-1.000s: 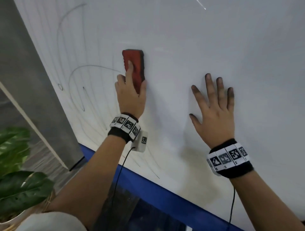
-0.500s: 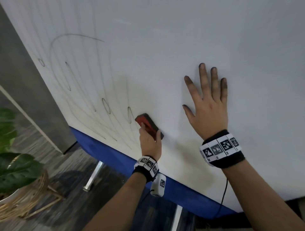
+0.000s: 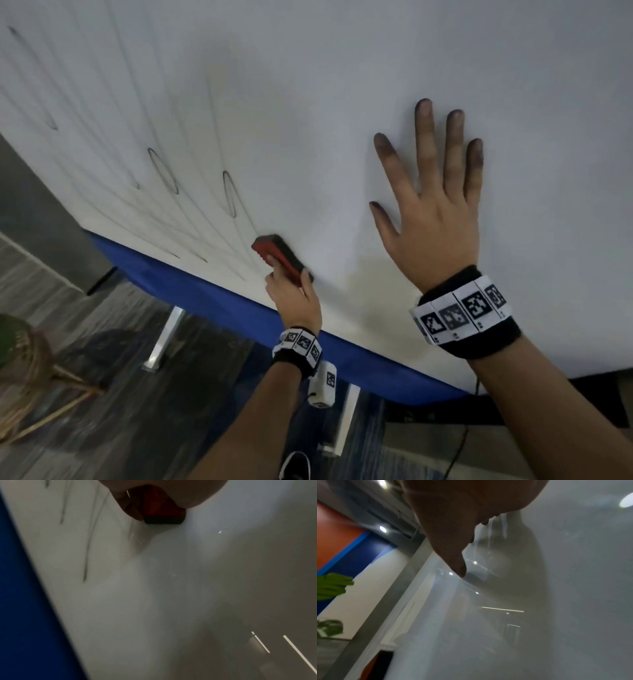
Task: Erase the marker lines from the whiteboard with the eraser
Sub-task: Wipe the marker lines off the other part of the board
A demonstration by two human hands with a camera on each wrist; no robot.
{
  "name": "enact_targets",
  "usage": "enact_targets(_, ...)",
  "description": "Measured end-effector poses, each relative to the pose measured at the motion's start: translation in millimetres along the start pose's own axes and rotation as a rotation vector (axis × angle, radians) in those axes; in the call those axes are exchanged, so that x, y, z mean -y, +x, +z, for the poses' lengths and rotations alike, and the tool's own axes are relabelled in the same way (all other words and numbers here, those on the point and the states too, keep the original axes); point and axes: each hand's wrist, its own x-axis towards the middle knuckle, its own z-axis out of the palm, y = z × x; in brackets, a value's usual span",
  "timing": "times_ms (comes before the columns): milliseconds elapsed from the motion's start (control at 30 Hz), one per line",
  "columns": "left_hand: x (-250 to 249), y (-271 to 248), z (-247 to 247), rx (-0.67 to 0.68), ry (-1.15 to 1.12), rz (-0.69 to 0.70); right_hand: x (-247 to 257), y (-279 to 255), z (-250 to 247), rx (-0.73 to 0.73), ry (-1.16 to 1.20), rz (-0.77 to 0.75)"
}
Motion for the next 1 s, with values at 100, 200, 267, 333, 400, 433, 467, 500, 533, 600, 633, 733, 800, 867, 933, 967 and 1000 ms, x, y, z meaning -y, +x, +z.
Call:
enact_targets(100,40,-16,24,-0.012,0.008,-0.145,-5,-15,9,-0.002,-0.033,-0.033)
enact_targets(200,56,-25,41,-0.051,-0.1,-0.478,-5,-25,15,0.026,-0.052,-0.027)
enact_targets(267,66,-28,43,-0.012,-0.126,-0.703,0,-32,20,0.041,-0.059,-0.009)
enact_targets(333,76,-24,41,-0.002,-0.116,-0.799,7,-38,26,0.038,-0.056,0.003)
enact_targets(400,76,-12,37,-0.019,-0.124,-0.833,10,-39,31,0.021,-0.055,0.013)
enact_targets(433,69,-7,34,-0.037,-0.143,-0.825,11,-40,33,0.021,-0.054,0.019)
enact_targets(467,62,-1,31,-0.06,-0.167,-0.807,12,-40,35,0.02,-0.053,0.024)
enact_targets(500,51,6,27,-0.071,-0.198,-0.771,12,-39,36,0.019,-0.053,0.03)
enact_targets(533,40,14,23,-0.091,-0.228,-0.724,13,-39,37,0.019,-0.051,0.034)
enact_targets(600,13,27,9,-0.144,-0.221,-0.558,14,-39,38,0.017,-0.034,0.034)
enact_targets(633,-1,33,0,-0.167,-0.184,-0.433,15,-39,39,0.012,-0.024,0.034)
enact_targets(733,-60,44,-27,-0.126,-0.052,0.139,16,-42,43,-0.007,-0.003,0.033)
enact_targets(800,-100,53,-38,-0.12,0.065,0.495,16,-44,47,-0.02,-0.005,0.025)
enact_targets(867,-115,66,-40,-0.175,0.127,0.609,16,-47,49,-0.025,0.005,0.025)
enact_targets(933,-108,78,-43,-0.204,0.123,0.505,19,-48,52,-0.038,0.032,0.035)
enact_targets(967,-101,84,-44,-0.212,0.073,0.353,21,-45,52,-0.044,0.041,0.045)
enact_targets(1000,-93,90,-46,-0.228,0.008,0.139,24,-42,52,-0.041,0.046,0.052)
